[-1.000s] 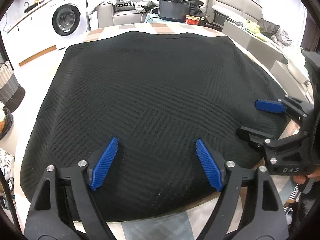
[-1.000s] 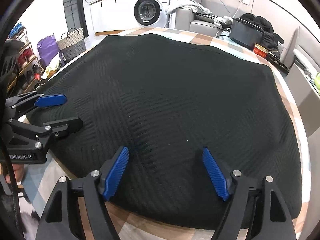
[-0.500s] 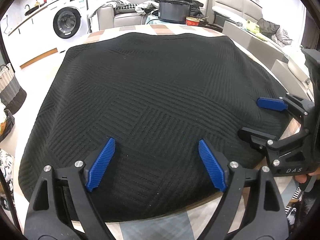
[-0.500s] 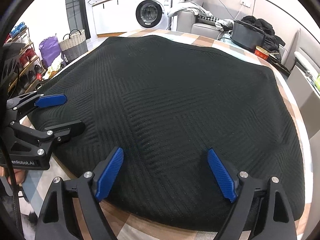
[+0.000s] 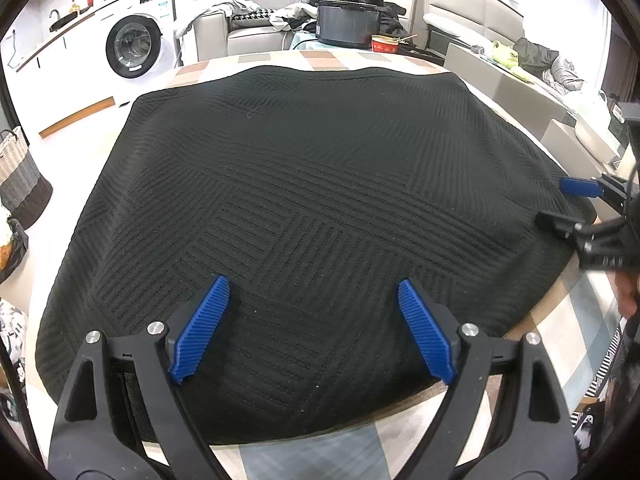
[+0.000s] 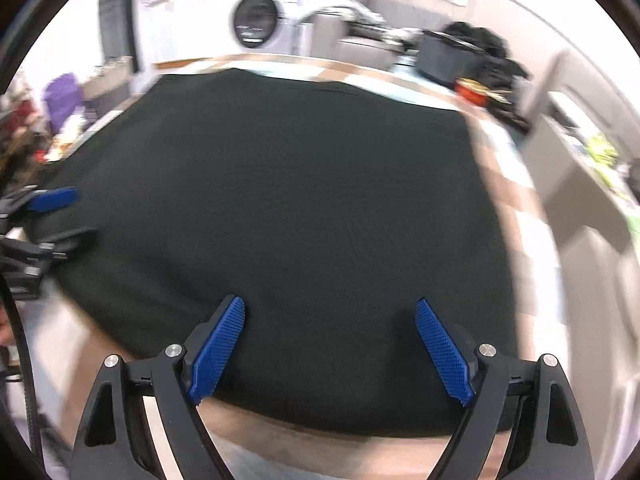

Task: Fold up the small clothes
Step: 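Smooth the folded black sweater flat with both open grippers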

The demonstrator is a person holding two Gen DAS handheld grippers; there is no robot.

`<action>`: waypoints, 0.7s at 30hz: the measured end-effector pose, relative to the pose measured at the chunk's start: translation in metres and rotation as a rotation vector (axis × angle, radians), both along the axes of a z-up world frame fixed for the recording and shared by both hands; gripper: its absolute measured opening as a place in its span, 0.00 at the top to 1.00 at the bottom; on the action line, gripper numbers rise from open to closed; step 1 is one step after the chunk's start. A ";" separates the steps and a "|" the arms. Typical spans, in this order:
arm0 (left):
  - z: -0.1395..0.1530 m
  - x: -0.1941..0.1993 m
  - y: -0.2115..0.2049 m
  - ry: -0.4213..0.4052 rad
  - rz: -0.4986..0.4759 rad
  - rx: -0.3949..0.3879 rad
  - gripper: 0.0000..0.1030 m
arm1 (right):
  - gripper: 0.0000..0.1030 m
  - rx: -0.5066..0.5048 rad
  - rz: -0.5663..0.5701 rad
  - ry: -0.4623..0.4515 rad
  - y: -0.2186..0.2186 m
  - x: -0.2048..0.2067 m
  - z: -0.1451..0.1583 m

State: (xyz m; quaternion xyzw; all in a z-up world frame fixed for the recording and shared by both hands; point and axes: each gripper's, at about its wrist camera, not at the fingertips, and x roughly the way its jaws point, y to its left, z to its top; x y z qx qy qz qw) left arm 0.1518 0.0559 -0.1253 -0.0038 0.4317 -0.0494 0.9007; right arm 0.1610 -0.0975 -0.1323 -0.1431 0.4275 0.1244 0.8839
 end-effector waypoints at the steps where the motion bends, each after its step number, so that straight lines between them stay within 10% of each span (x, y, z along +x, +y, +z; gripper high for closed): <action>1: 0.000 0.000 0.000 0.000 0.001 0.000 0.17 | 0.14 0.002 -0.015 0.005 -0.007 0.001 -0.002; 21: -0.001 0.001 0.003 0.001 0.001 -0.006 0.16 | 0.14 0.332 -0.131 0.096 -0.095 0.018 0.010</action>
